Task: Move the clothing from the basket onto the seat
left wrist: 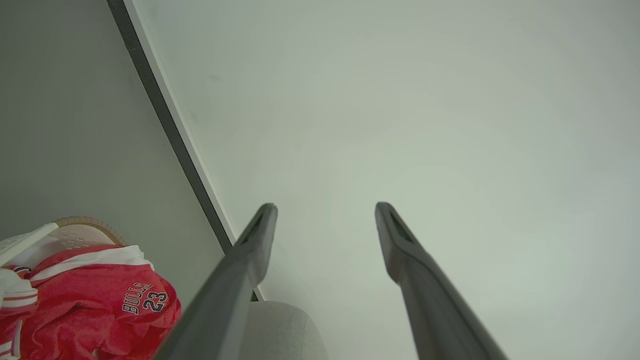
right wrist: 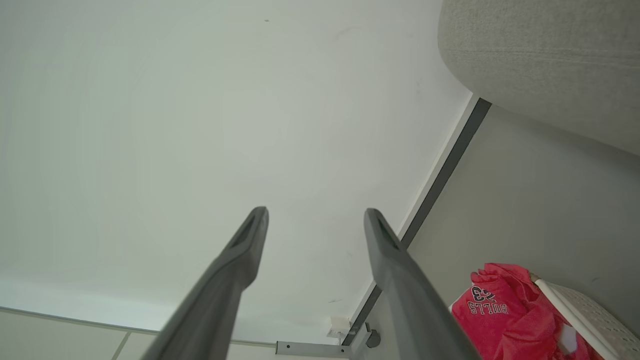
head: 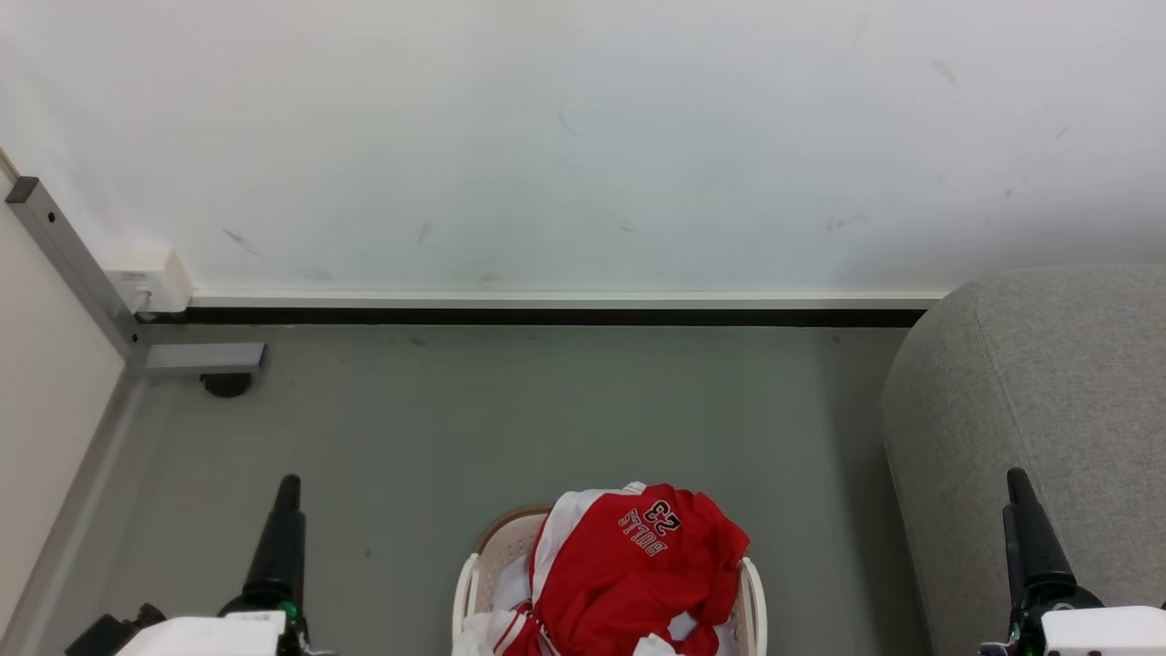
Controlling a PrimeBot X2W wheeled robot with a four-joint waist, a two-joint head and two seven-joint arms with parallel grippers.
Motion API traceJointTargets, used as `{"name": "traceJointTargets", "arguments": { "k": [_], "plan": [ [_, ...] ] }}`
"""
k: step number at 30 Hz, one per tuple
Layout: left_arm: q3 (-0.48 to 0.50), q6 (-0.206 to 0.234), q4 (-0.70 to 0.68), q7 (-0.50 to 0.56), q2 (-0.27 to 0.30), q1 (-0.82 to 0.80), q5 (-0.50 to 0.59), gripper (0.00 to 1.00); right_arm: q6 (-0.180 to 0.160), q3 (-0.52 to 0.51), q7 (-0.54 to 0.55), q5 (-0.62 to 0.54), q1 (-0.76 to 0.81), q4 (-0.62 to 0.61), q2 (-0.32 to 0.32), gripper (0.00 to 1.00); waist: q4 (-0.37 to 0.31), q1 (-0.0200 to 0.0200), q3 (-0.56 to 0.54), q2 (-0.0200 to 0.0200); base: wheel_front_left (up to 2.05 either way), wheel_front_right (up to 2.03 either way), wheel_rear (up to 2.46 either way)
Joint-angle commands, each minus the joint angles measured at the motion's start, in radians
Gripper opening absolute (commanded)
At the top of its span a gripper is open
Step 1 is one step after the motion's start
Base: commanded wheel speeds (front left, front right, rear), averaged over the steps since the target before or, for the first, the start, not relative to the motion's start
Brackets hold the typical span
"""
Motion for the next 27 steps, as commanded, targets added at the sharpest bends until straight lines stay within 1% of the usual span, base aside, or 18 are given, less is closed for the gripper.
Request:
{"name": "traceJointTargets", "arguments": {
  "k": [1,5,14,27],
  "plan": [
    [-0.002,-0.004,-0.028,-0.015,0.008,-0.021,0.055,1.0,0.0,0.01,-0.013,-0.043,-0.027,-0.026,-0.013,1.0,0.001,0.0,0.0,-0.0001,0.0,0.0,0.0],
    [0.011,-0.004,-0.042,-0.031,0.008,-0.019,0.141,1.0,0.0,0.024,-0.029,-0.116,-0.028,-0.035,-0.014,1.0,0.002,0.0,0.0,-0.0001,0.0,0.0,0.0],
    [0.007,-0.004,-0.069,-0.066,0.01,-0.01,0.339,1.0,-0.001,0.04,-0.063,-0.297,-0.029,-0.056,-0.014,1.0,0.002,0.0,-0.001,-0.0001,0.0,0.0,0.0],
    [-0.034,0.041,-0.083,-0.109,0.012,0.006,0.658,1.0,-0.001,0.07,-0.106,-0.606,-0.025,-0.044,-0.019,1.0,-0.002,0.0,-0.002,-0.0001,0.0,0.0,0.0]
  ]
}}
